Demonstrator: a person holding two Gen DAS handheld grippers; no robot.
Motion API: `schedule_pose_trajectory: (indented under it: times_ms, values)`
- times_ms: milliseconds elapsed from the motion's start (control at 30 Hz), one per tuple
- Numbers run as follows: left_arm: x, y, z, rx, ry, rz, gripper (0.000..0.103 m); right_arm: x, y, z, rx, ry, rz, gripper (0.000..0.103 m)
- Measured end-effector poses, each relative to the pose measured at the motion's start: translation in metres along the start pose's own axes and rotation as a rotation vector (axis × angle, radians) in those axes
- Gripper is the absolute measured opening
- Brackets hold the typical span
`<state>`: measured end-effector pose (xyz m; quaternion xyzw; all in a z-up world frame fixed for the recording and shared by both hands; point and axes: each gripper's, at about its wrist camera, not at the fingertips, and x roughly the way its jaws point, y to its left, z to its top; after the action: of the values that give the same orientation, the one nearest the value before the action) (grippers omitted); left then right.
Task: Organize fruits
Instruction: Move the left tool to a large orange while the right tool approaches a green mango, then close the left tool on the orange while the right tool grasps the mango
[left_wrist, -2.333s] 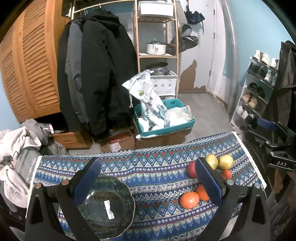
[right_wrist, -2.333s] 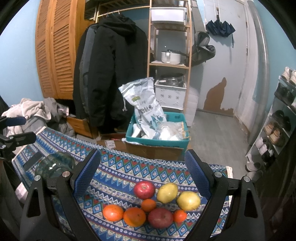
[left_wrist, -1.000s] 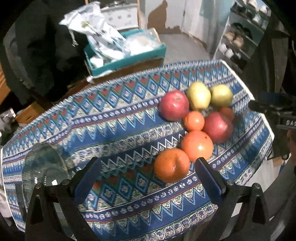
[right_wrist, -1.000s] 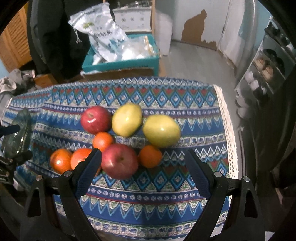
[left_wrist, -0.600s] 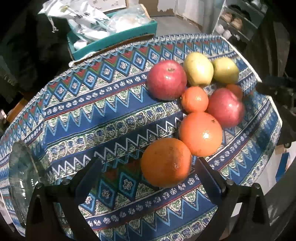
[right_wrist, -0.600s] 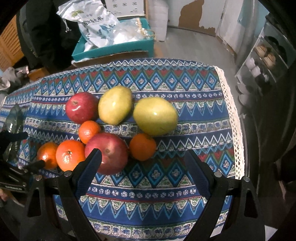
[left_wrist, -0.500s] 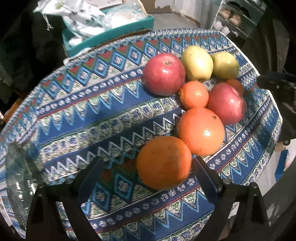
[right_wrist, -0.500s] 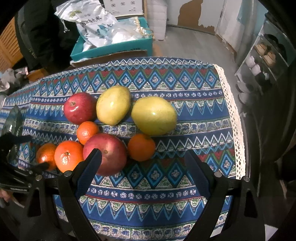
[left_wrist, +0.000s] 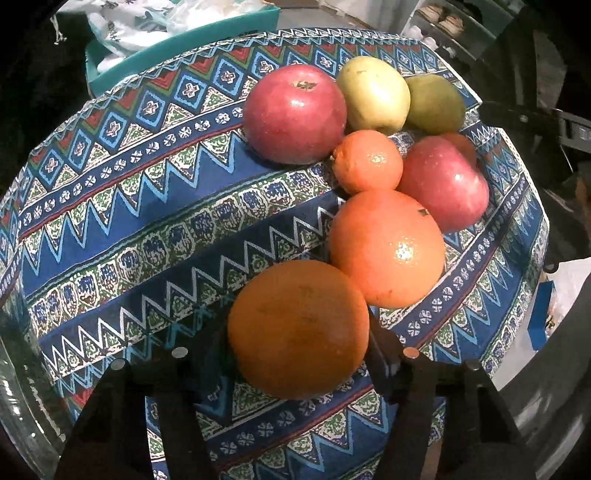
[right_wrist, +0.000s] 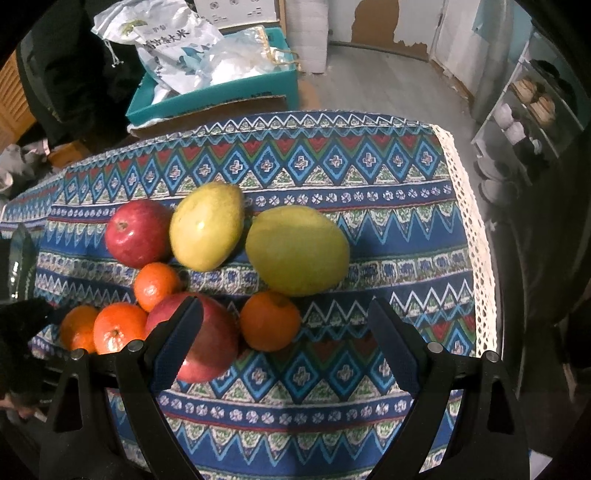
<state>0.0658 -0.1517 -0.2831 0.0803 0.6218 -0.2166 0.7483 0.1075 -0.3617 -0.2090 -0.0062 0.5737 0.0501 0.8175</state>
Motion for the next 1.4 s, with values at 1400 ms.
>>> schedule_pose_trajectory:
  times_ms: [1400]
  values:
    - [-0.045, 0.053, 0.043, -0.142, -0.14, 0.018, 0.065, 0.063, 0.001, 0.027, -0.119, 0.038, -0.003, 0.083]
